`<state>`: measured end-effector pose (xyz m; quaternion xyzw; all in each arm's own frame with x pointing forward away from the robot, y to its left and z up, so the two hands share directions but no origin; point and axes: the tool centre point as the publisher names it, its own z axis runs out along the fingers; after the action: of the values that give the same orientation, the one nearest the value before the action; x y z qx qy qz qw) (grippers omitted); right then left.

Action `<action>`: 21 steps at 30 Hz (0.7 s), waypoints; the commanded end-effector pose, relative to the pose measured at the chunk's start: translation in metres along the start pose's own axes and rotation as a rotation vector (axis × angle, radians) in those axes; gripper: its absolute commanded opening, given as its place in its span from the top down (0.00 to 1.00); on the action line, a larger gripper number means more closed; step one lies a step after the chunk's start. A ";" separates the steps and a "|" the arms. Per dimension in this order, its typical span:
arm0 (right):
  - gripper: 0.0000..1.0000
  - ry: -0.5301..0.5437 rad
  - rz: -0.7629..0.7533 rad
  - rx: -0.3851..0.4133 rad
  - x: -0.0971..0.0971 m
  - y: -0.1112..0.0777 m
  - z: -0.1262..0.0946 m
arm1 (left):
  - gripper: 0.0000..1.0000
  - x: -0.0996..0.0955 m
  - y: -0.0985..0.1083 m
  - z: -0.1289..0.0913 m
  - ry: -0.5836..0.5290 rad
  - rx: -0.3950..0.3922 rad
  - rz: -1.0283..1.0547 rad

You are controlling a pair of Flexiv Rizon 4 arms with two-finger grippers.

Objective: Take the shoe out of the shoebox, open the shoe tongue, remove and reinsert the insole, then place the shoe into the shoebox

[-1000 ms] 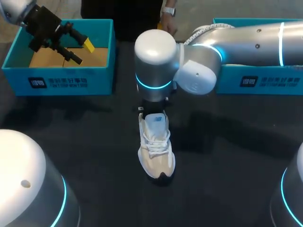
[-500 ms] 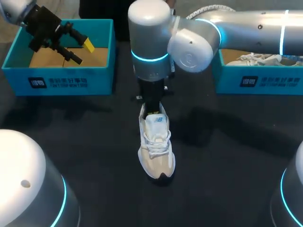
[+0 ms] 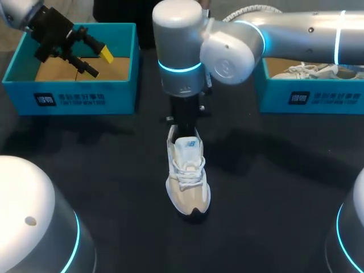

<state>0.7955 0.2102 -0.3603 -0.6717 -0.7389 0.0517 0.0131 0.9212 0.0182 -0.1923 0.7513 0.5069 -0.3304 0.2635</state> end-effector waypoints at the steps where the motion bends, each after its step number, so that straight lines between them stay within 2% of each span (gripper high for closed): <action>1: 1.00 -0.023 0.005 0.063 0.002 -0.001 -0.003 | 0.00 0.000 0.000 0.000 0.003 0.001 0.001; 6: 1.00 -0.037 -0.002 0.119 0.003 -0.013 -0.003 | 0.00 0.000 0.000 0.000 0.003 0.001 0.001; 15: 1.00 -0.044 0.001 0.173 0.003 -0.021 -0.001 | 0.00 0.000 0.000 0.000 0.003 0.001 0.001; 16: 0.95 -0.042 0.001 0.176 0.003 -0.021 -0.002 | 0.00 0.000 0.000 0.000 0.003 0.001 0.001; 17: 0.83 -0.039 0.006 0.178 0.002 -0.022 -0.003 | 0.00 0.000 0.000 0.000 0.003 0.001 0.001; 18: 0.75 -0.038 0.007 0.178 0.002 -0.023 -0.004 | 0.00 0.000 0.000 0.000 0.003 0.001 0.001; 21: 0.38 -0.031 0.012 0.183 0.002 -0.025 -0.006 | 0.00 0.000 0.000 0.000 0.003 0.001 0.001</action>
<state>0.7727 0.2128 -0.3538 -0.6712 -0.7267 0.1323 0.0626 0.9212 0.0182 -0.1923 0.7513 0.5069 -0.3304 0.2635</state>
